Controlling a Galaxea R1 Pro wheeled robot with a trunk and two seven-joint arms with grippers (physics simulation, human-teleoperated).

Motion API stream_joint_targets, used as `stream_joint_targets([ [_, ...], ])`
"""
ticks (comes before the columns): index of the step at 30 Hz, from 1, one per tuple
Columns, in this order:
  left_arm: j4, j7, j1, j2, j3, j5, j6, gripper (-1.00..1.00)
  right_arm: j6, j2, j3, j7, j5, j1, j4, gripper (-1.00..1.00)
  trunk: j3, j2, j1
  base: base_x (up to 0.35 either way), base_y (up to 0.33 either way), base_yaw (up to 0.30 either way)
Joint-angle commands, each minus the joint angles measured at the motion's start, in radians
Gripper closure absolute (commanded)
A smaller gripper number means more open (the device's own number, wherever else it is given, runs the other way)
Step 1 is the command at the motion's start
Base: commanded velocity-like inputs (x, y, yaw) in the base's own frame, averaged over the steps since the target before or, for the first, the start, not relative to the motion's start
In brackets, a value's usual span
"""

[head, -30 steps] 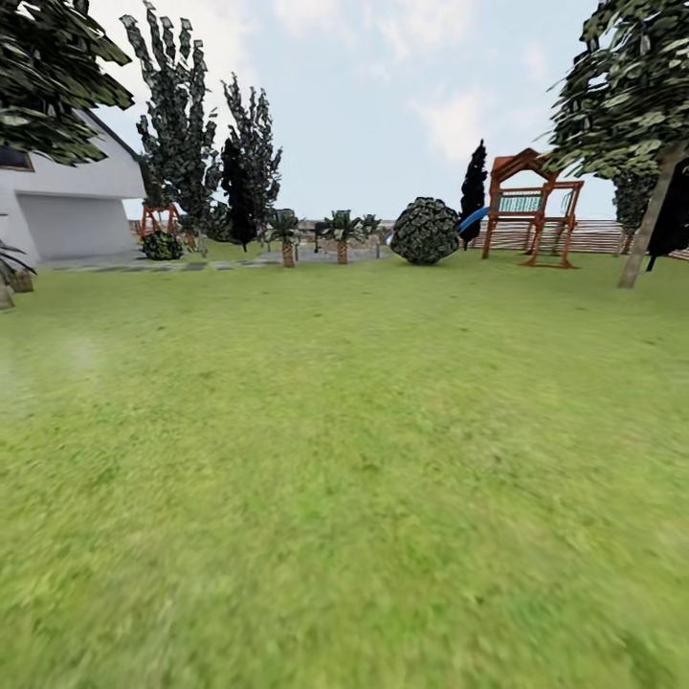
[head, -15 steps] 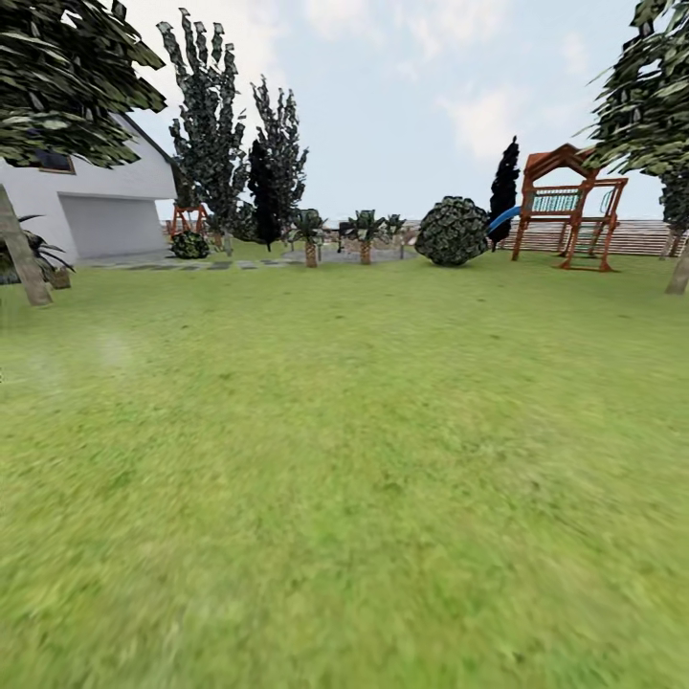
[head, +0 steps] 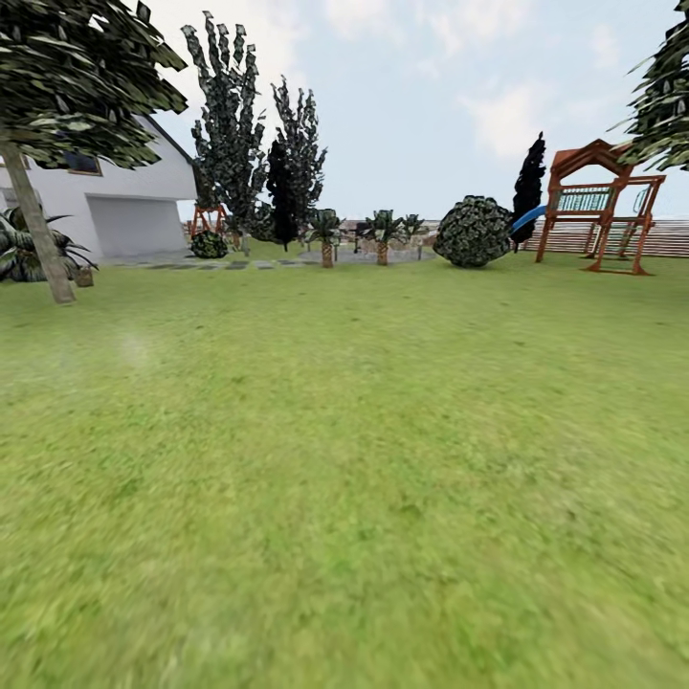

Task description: Take the three Easter eggs out of the wicker basket on the lawn in the garden, then place them on the lawn next to a single tree (choose any tree) so that all three eggs are next to the same tree and none are left in the basket.

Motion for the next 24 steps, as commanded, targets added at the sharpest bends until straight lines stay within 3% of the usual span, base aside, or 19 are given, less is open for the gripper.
stream_joint_targets([
  [1,-0.002,-0.001,0.000,0.000,-0.001,0.000,0.000,-1.00,0.001,0.000,0.001,0.001,0.002,0.000,0.000,-1.00,-0.001,0.000,0.001,0.340,0.000,0.003],
  [24,-0.002,-0.001,0.000,0.000,-0.002,0.000,0.000,-1.00,0.000,-0.002,0.000,0.001,0.002,0.000,0.000,-1.00,-0.001,0.000,0.001,0.340,0.000,0.000],
])
